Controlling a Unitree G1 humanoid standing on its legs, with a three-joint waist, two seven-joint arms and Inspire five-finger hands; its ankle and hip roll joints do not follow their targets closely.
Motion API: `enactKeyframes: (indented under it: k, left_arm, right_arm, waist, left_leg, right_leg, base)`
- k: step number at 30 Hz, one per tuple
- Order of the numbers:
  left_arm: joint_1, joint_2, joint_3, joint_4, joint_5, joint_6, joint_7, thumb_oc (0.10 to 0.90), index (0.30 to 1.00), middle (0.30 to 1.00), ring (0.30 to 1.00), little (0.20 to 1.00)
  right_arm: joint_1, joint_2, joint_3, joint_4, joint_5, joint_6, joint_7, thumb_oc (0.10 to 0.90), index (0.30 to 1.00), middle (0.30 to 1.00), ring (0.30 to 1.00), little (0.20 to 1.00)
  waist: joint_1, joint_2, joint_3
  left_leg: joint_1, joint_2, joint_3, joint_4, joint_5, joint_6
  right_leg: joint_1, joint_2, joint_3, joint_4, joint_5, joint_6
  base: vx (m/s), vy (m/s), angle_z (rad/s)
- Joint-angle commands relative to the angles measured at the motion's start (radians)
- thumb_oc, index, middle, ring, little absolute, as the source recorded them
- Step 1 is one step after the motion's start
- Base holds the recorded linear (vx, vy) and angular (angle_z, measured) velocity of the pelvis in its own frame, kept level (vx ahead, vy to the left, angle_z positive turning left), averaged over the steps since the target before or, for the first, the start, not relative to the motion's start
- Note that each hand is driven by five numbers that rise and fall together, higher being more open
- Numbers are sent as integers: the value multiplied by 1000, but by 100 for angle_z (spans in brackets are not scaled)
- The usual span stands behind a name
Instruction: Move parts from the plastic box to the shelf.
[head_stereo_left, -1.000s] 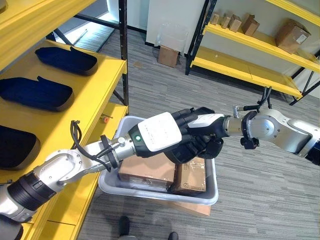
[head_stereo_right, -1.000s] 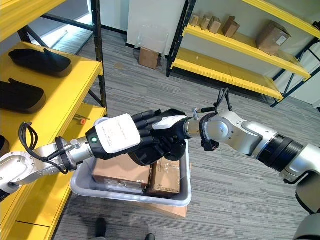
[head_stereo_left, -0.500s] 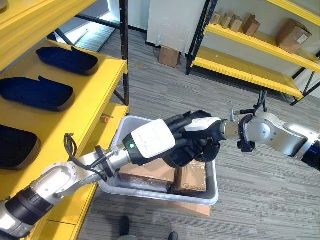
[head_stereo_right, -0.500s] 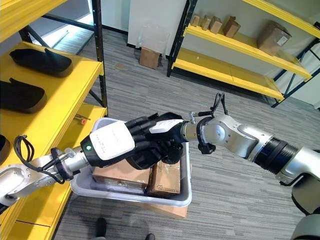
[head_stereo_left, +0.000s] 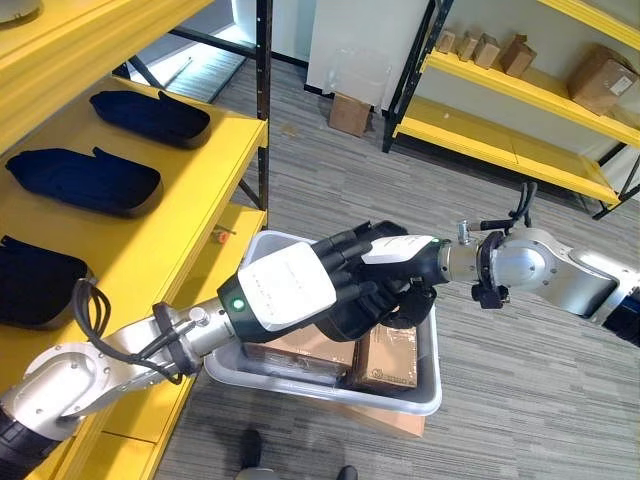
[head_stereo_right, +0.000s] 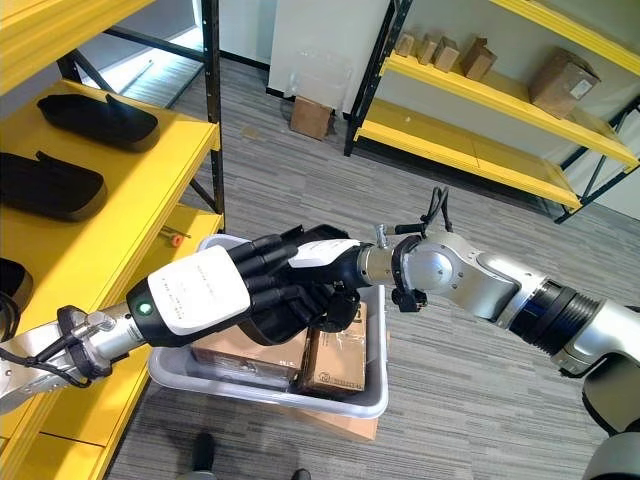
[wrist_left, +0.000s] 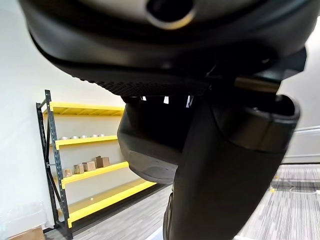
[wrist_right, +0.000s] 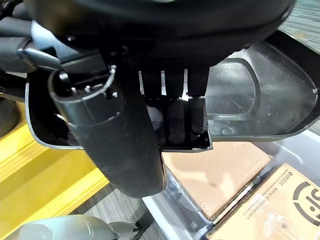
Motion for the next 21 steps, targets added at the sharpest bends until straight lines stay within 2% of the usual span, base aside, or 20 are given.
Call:
enactKeyframes:
  k: [1, 16, 21]
  left_arm:
    - [6, 40, 88, -76, -57, -15, 67, 900, 1000, 1000, 1000, 1000]
    - [80, 71, 271, -133, -78, -4, 108, 900, 1000, 1000, 1000, 1000]
    - [75, 38, 272, -143, -96, -7, 112, 900, 1000, 1000, 1000, 1000]
  right_arm:
    - [-63, -71, -128, -2, 92, -39, -85, 400, 300, 300, 300, 300]
    - [-21, -104, -144, 5, 83, -43, -75, 400, 300, 300, 300, 300]
    - [-10, -101, -153, 8, 86, -43, -73, 400, 300, 300, 300, 300]
  waist:
    - [14, -20, -67]
    - [36, -9, -56]
    - [33, -8, -58]
  left_leg:
    - [66, 27, -34, -7, -102, -10]
    - [58, 20, -44, -6, -100, -8]
    - [58, 19, -45, -5, -99, -8]
  right_leg:
    - [0, 10, 8, 48, -8, 47]
    - [-1, 7, -2, 48, -6, 48]
    - [2, 6, -3, 47, -7, 48]
  base:
    - [0, 4, 3]
    - [0, 0, 0]
    - [0, 0, 0]
